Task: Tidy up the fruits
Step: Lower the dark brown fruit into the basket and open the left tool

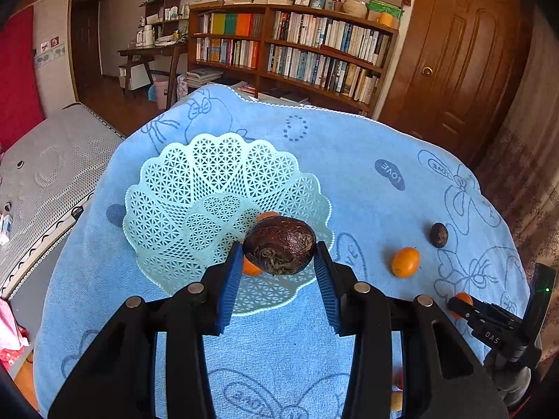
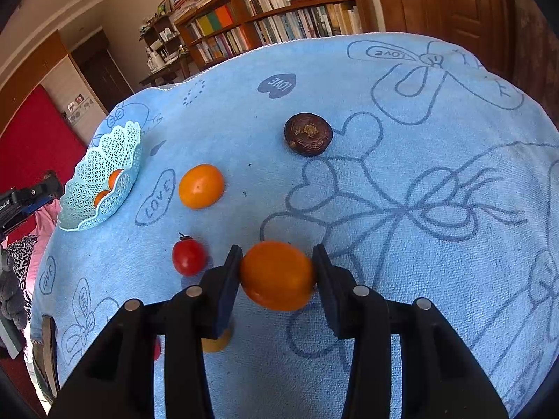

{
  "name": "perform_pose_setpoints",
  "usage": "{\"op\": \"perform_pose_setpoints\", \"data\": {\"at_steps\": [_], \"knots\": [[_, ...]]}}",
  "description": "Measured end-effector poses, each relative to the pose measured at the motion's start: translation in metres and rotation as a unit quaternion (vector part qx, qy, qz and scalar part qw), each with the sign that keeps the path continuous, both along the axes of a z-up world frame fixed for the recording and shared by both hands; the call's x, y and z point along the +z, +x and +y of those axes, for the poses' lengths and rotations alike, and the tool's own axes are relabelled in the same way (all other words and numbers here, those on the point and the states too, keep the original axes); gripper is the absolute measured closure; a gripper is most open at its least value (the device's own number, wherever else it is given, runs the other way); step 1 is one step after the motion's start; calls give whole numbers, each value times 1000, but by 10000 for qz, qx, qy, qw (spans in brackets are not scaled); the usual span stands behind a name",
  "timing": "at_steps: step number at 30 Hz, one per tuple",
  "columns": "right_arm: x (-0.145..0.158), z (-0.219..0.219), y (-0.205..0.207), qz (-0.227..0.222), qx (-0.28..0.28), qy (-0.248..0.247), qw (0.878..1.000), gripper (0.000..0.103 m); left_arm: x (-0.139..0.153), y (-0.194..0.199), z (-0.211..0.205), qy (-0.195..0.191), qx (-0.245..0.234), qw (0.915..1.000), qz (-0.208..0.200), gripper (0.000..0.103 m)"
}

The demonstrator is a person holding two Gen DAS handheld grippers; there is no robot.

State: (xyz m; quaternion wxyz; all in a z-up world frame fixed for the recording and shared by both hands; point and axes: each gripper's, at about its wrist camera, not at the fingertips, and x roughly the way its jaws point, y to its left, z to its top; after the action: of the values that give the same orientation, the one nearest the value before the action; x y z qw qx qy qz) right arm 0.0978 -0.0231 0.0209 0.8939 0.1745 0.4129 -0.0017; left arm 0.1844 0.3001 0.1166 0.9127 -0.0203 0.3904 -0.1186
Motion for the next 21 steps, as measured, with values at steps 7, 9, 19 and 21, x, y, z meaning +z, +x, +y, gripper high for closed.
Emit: {"op": "perform_pose_setpoints", "data": {"at_steps": [7,9,19,21], "knots": [[-1,1,0,10,3,-10,10000,61,-17,23,17,191,90,9993,324,60],[-2,2,1,23,10,-20,10000,61,-22,27,19,268,128,9988,394,59],[-3,6,2,5,47,-87,10000,61,3,17,57,183,458,9987,152,18],[-2,8,2,-19,59,-97,9999,61,13,11,66,109,498,9987,68,15]]}}
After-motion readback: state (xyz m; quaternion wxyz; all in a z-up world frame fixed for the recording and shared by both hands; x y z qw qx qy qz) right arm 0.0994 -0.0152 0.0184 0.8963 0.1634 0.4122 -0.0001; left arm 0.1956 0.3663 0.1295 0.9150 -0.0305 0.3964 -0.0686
